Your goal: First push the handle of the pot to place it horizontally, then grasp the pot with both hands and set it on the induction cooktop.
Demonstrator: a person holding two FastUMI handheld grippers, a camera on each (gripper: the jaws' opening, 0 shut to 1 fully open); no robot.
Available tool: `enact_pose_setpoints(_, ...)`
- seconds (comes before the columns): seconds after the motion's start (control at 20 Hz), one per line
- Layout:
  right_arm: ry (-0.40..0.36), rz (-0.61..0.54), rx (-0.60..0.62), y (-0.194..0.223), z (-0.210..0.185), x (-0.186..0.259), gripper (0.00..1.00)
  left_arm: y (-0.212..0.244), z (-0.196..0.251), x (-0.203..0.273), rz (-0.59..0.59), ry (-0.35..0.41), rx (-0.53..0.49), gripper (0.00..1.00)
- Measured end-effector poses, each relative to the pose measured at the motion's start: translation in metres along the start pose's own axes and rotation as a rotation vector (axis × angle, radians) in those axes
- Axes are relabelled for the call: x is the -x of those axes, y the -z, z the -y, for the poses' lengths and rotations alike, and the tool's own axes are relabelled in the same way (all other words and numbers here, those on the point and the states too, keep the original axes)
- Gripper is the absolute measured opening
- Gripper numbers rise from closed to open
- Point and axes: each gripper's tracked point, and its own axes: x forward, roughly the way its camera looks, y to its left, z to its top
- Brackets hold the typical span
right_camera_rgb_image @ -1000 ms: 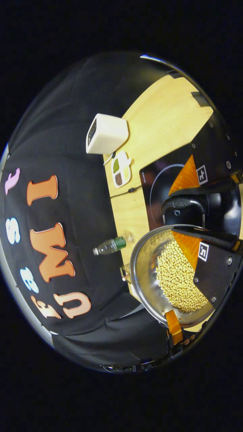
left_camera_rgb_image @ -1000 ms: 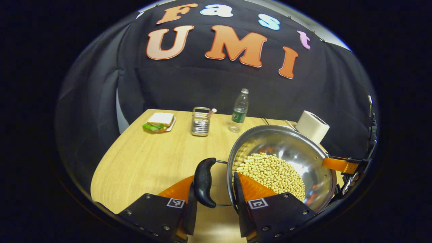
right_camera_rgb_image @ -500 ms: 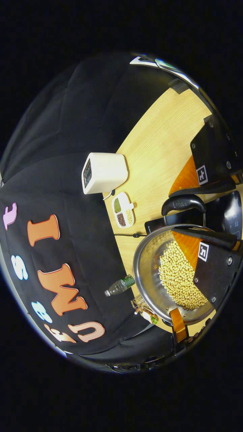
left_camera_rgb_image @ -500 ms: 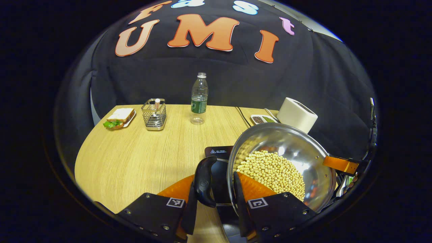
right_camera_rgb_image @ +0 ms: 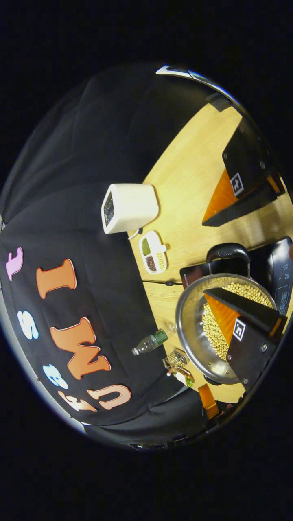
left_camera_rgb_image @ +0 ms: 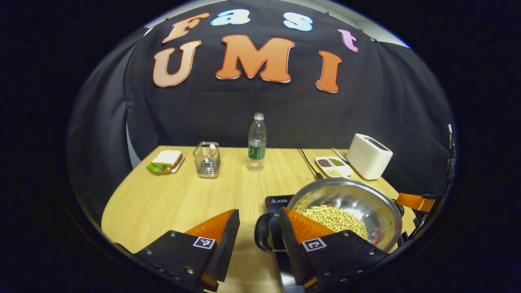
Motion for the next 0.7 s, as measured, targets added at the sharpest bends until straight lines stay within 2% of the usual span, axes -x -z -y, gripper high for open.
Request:
enact_pose_setpoints(0.05, -0.002, 0.025, 0.000, -0.010, 0.000, 0.009, 0.96, -0.015, -0.007, 0.012, 0.043, -0.018, -0.002, 0.62)
enact_pose_setpoints(0.1, -0.009, 0.052, -0.001, -0.021, -0.002, 0.019, 0.95, -0.031, -0.012, 0.026, 0.093, -0.029, -0.004, 0.66)
enact_pose_setpoints(0.15, -0.018, 0.082, 0.002, -0.033, -0.006, 0.030, 0.95, -0.049, -0.020, 0.040, 0.147, -0.048, -0.014, 0.75)
enact_pose_setpoints(0.2, -0.029, 0.116, 0.010, -0.046, -0.010, 0.042, 0.95, -0.068, -0.030, 0.058, 0.203, -0.077, -0.026, 0.90)
enact_pose_setpoints(0.45, -0.104, 0.325, 0.099, -0.117, -0.037, 0.123, 0.95, -0.170, -0.067, 0.174, 0.502, -0.187, -0.017, 0.89)
enact_pose_setpoints(0.5, -0.127, 0.367, 0.113, -0.129, -0.043, 0.143, 1.00, -0.187, -0.075, 0.196, 0.559, -0.198, -0.019, 0.87)
enact_pose_setpoints(0.55, -0.144, 0.407, 0.126, -0.139, -0.047, 0.160, 0.95, -0.195, -0.081, 0.213, 0.606, -0.215, -0.028, 0.87)
enact_pose_setpoints(0.6, -0.151, 0.444, 0.138, -0.147, -0.047, 0.176, 1.00, -0.202, -0.088, 0.230, 0.648, -0.238, -0.045, 0.88)
enact_pose_setpoints(0.65, -0.147, 0.475, 0.149, -0.153, -0.046, 0.189, 0.95, -0.206, -0.092, 0.248, 0.680, -0.259, -0.067, 0.87)
enact_pose_setpoints(0.7, -0.139, 0.505, 0.160, -0.159, -0.044, 0.198, 0.95, -0.206, -0.095, 0.257, 0.686, -0.266, -0.081, 0.86)
